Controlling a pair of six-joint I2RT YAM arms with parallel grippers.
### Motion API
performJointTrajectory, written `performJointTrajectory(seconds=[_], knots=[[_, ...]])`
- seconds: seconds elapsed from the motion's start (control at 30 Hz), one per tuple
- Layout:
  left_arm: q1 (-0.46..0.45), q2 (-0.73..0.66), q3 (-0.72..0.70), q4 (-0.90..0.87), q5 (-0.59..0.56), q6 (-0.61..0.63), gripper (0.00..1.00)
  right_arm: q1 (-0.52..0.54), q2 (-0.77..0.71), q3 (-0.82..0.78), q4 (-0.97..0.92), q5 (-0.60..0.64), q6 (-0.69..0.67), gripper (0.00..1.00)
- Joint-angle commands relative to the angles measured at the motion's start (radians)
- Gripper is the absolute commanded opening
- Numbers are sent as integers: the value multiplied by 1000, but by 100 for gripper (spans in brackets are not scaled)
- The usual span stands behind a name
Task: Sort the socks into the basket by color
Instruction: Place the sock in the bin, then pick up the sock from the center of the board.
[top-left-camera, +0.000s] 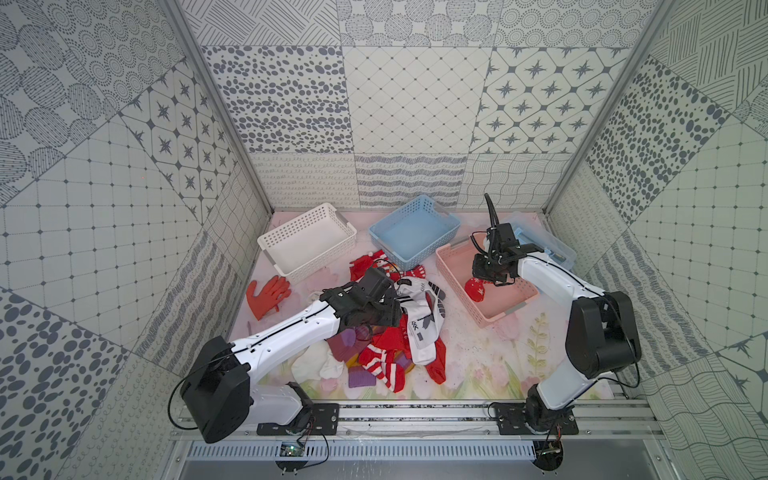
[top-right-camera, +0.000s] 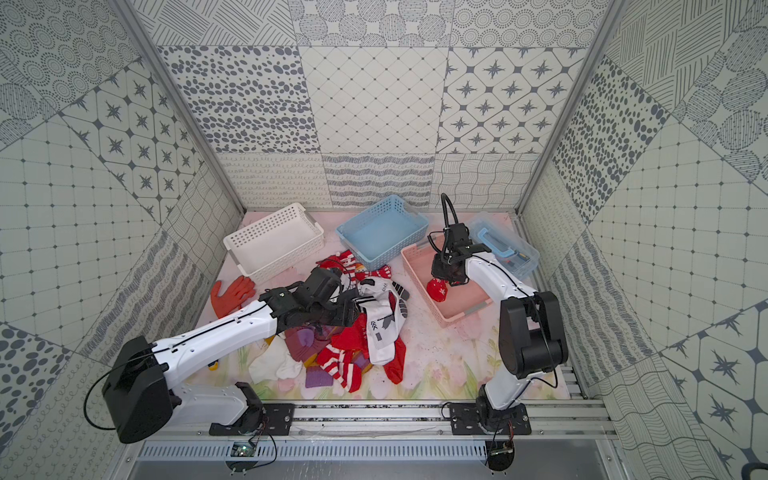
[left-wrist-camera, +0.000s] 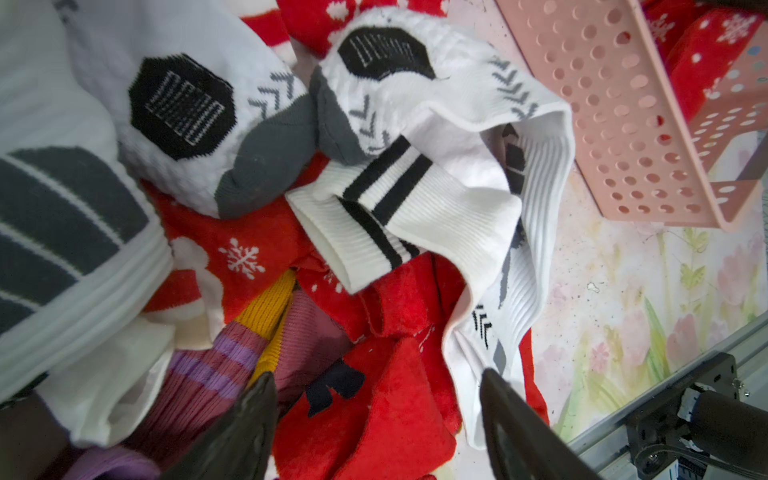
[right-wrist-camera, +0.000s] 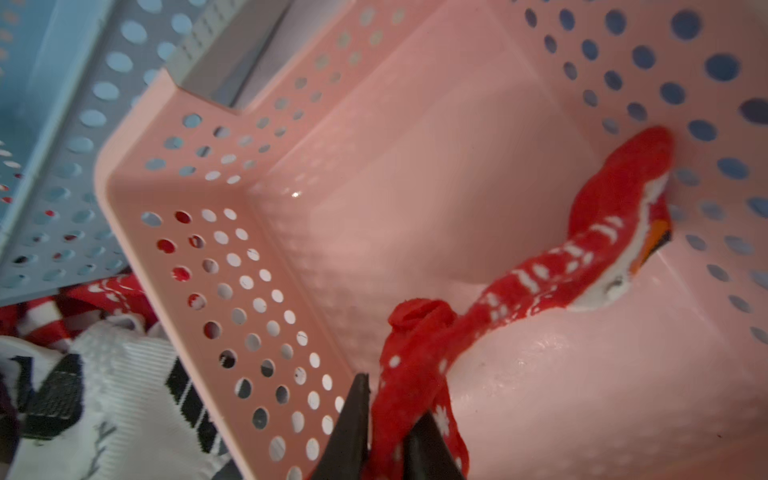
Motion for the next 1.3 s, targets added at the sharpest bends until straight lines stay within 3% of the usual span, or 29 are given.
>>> performJointTrajectory(seconds=[0.0,0.2,0.27,0.33,0.5,0.77,0.87,1.17,1.27], knots=[[-28,39,23,-25,8,22,70,-1,15,-15,45,2,-8,26],[-54,75,40,-74,3,14,64,-1,23,-15,48,-10,-11,52],[-65,74,39,-84,-9,10,68,0,20,-7,40,-24,-15,61],[-69,72,35,-89,-15,0,73,0,11,3,24,-34,-17,78],[-73,52,28,-101,-14,-16,73,11,-39,16,-4,-64,-8,97],[-79,88,47,-105,-4,-6,72,48,-142,7,-41,-75,9,98],[-78,116,55,-109,-4,-11,67,58,-168,-4,-45,-74,18,98],[-82,180,63,-138,-30,-9,36,84,-190,18,-58,-80,24,98],[-83,182,60,-124,-32,-13,12,102,-194,31,-62,-76,24,98]])
